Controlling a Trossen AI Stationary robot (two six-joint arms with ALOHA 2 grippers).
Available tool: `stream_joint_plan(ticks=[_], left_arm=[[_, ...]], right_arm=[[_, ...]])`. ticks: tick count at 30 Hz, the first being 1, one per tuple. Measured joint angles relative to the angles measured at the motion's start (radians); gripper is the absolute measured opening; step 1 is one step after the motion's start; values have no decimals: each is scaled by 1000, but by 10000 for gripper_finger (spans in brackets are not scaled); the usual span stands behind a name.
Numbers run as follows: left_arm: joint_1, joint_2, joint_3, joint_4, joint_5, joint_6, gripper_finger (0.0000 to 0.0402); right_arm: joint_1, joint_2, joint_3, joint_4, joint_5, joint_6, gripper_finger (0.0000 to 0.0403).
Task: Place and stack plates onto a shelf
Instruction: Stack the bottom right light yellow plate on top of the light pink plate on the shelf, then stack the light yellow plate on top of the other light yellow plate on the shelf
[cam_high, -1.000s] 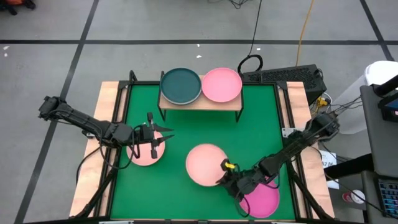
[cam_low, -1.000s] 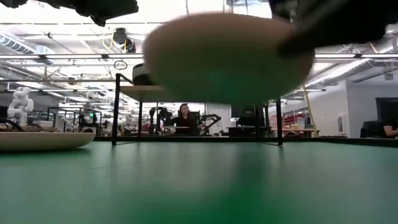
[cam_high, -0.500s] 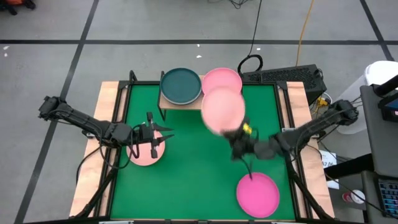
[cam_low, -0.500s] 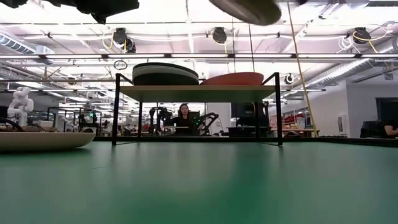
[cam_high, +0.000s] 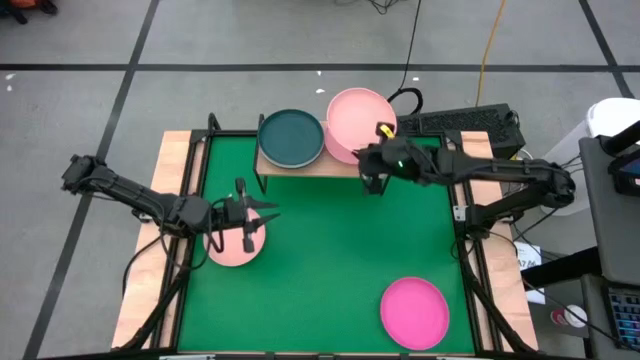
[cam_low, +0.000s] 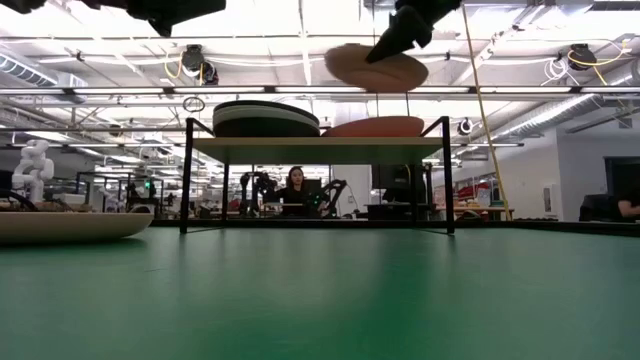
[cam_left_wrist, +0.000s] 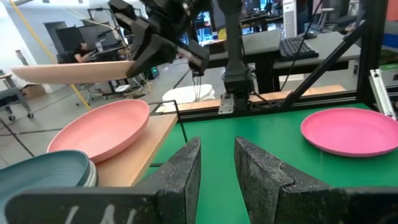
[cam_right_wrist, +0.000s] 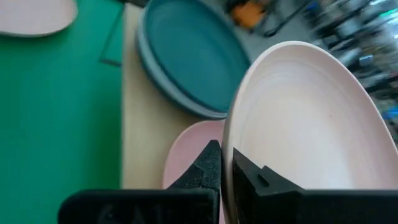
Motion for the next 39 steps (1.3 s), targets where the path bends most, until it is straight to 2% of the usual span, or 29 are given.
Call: stream_joint_plan(ticks=[2, 5, 15, 20, 30, 39], left_arm=[[5, 0, 0, -2, 0, -1, 104], [10, 0, 0, -8, 0, -1, 104], [10, 0, 0, -10, 0, -12, 104], [9, 0, 0, -19, 0, -13, 104], [9, 0, 0, -33, 0, -12, 104], [9, 0, 0, -65, 0, -107, 104]], right_arm=[[-30, 30, 60, -90, -77, 10, 0], [-54, 71, 94, -139, -122, 5, 0], [-124, 178, 94, -184, -120, -8, 1], [-135, 200, 94, -180, -120, -6, 28], [-132, 164, 94, -169, -116, -8, 83], [-77, -1, 94, -159, -114, 10, 93]])
